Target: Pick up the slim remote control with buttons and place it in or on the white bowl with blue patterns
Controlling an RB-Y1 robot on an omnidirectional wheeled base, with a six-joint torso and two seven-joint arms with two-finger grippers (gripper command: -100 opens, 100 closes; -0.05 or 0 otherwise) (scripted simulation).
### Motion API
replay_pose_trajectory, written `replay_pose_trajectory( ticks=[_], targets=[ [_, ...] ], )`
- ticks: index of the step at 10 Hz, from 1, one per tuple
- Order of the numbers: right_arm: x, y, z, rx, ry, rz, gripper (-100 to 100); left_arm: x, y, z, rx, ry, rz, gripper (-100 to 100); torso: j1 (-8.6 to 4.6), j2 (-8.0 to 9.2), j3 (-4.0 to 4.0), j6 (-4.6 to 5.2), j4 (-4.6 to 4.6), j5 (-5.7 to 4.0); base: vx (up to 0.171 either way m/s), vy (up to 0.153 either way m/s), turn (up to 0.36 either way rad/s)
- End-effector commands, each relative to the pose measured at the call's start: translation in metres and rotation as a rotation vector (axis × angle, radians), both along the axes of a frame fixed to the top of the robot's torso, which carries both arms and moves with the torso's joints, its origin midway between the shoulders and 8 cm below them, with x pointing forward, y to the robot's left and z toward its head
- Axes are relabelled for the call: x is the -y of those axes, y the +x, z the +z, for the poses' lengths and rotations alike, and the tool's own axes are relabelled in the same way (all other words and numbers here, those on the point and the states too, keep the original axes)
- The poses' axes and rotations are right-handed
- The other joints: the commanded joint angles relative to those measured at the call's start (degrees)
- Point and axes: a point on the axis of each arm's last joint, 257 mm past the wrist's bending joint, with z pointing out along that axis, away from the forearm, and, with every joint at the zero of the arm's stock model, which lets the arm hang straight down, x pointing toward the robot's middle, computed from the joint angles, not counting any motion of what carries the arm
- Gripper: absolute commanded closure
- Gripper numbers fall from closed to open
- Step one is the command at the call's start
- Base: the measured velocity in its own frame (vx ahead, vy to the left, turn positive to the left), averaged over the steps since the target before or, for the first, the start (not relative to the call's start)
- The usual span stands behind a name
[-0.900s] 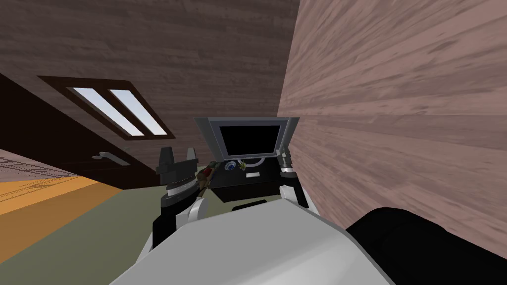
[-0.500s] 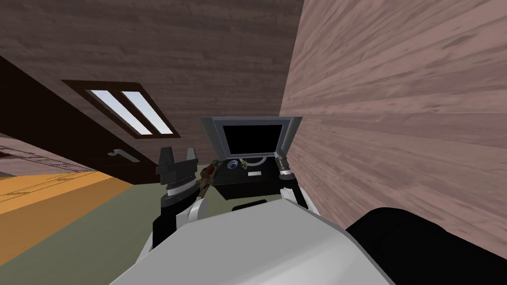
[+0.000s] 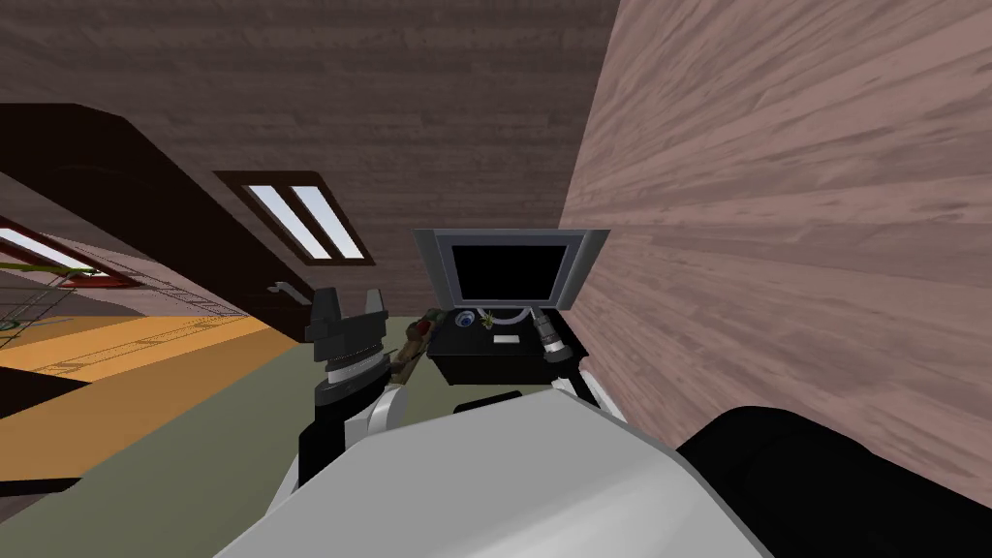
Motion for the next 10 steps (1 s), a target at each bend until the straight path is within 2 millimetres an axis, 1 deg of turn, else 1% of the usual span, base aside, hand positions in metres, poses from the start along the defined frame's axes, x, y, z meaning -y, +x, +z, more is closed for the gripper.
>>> replay_pose_trajectory(
  ticks=[1, 2, 3, 4, 5, 6, 10],
  targets=[
    [-0.011, -0.005, -0.029, -0.043, -0.091, 0.032, -100, 0.0, 0.0, 0.0, 0.0, 0.0, 0.0, 0, 0.0, 0.0, 0.0, 0.0, 0.0, 0.0, -0.02, 0.081, 0.23],
    [-0.009, -0.004, -0.037, -0.06, -0.091, 0.029, -100, 0.0, 0.0, 0.0, 0.0, 0.0, 0.0, 0, 0.12, 0.04, 0.02, -0.01, 0.01, 0.03, -0.011, 0.046, 0.131],
    [-0.015, -0.008, -0.06, -0.096, -0.154, 0.052, -100, 0.0, 0.0, 0.0, 0.0, 0.0, 0.0, 0, 0.05, 0.02, 0.02, 0.01, 0.01, 0.02, -0.014, 0.059, 0.168],
    [-0.014, -0.008, -0.063, -0.103, -0.155, 0.051, -100, 0.0, 0.0, 0.0, 0.0, 0.0, 0.0, 0, 0.08, 0.05, 0.03, 0.01, 0.01, 0.02, -0.009, 0.036, 0.102],
    [-0.019, -0.013, -0.085, -0.134, -0.22, 0.077, -100, 0.0, 0.0, 0.0, 0.0, 0.0, 0.0, 0, 0.01, 0.03, 0.02, 0.02, 0.01, 0.01, -0.016, 0.066, 0.187],
    [-0.018, -0.013, -0.091, -0.147, -0.22, 0.075, -100, 0.0, 0.0, 0.0, 0.0, 0.0, 0.0, 0, 0.1, 0.04, 0.02, -0.01, 0.01, 0.02, -0.009, 0.038, 0.107],
    [-0.018, -0.013, -0.091, -0.147, -0.22, 0.075, -100, 0.0, 0.0, 0.0, 0.0, 0.0, 0.0, 0, -0.14, 0.0, 0.0, 0.03, 0.0, -0.02, 0.001, -0.003, -0.008]
  ],
)
